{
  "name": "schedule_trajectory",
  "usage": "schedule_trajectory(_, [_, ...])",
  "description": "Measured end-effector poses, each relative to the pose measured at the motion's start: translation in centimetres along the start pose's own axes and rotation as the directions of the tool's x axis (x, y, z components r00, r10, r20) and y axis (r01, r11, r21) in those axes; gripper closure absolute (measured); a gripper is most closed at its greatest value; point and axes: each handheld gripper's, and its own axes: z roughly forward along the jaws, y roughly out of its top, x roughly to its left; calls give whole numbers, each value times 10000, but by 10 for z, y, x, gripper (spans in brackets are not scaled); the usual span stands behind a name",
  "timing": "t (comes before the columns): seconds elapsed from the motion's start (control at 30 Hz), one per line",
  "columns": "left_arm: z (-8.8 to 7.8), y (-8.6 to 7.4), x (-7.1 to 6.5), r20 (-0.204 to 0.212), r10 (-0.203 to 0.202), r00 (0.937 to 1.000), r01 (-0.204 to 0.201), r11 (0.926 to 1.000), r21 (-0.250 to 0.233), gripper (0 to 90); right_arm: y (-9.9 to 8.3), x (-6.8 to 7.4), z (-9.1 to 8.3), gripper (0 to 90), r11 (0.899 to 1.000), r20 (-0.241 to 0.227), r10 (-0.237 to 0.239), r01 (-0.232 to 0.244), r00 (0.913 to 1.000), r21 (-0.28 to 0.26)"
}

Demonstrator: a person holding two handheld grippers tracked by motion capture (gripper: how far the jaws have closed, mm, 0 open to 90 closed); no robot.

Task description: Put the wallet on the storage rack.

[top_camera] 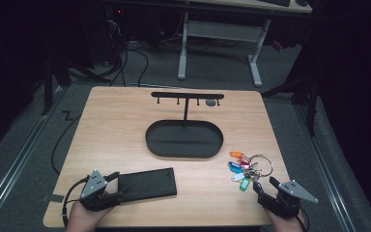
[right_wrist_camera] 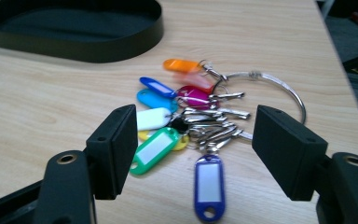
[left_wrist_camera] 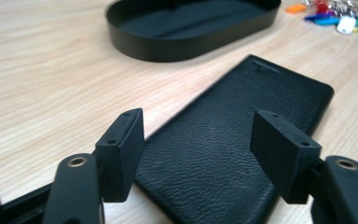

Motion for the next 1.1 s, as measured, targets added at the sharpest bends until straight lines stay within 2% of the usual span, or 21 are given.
schedule_trajectory(0.03, [0, 0, 0, 0, 0, 10000, 0, 10000, 0, 351, 0, 0, 0, 317, 10000, 0, 0, 0, 10000, 0])
schedule_trajectory(0.13, [4, 2, -5, -40, 459, 9989, -459, 9989, 89, 344, -2, 1, 5, 316, 9999, -149, -64, 66, 9999, 84])
schedule_trajectory(0.27, [1, 2, -6, -69, 544, 9985, -544, 9985, 18, 333, -3, 0, 8, 316, 9998, -305, 90, -85, 9995, 152])
schedule_trajectory(0.43, [-1, 4, -5, -163, 600, 9981, -601, 9982, -53, 333, -4, 0, 9, 317, 9997, -456, 15, -4, 9990, 247])
schedule_trajectory(0.53, [-2, 4, -5, -102, 613, 9981, -614, 9981, -88, 336, -5, 0, 10, 320, 9995, -515, -39, 56, 9987, 323])
schedule_trajectory(0.7, [-2, 6, -6, 226, 702, 9973, -702, 9975, 21, 340, -5, 0, 12, 323, 9993, -634, -48, 72, 9980, 378])
schedule_trajectory(0.87, [-2, 5, -13, 397, 1282, 9910, -1280, 9917, -88, 340, -6, 3, 14, 326, 9990, -770, -19, 53, 9970, 446])
schedule_trajectory(0.97, [-2, 5, -16, 514, 1617, 9855, -1612, 9868, -131, 348, -6, 5, 14, 329, 9987, -839, -163, 203, 9963, 466])
schedule_trajectory(1.1, [0, 4, -20, 636, 1913, 9795, -1914, 9815, -41, 368, -6, 5, 16, 332, 9985, -849, -149, 194, 9963, 521])
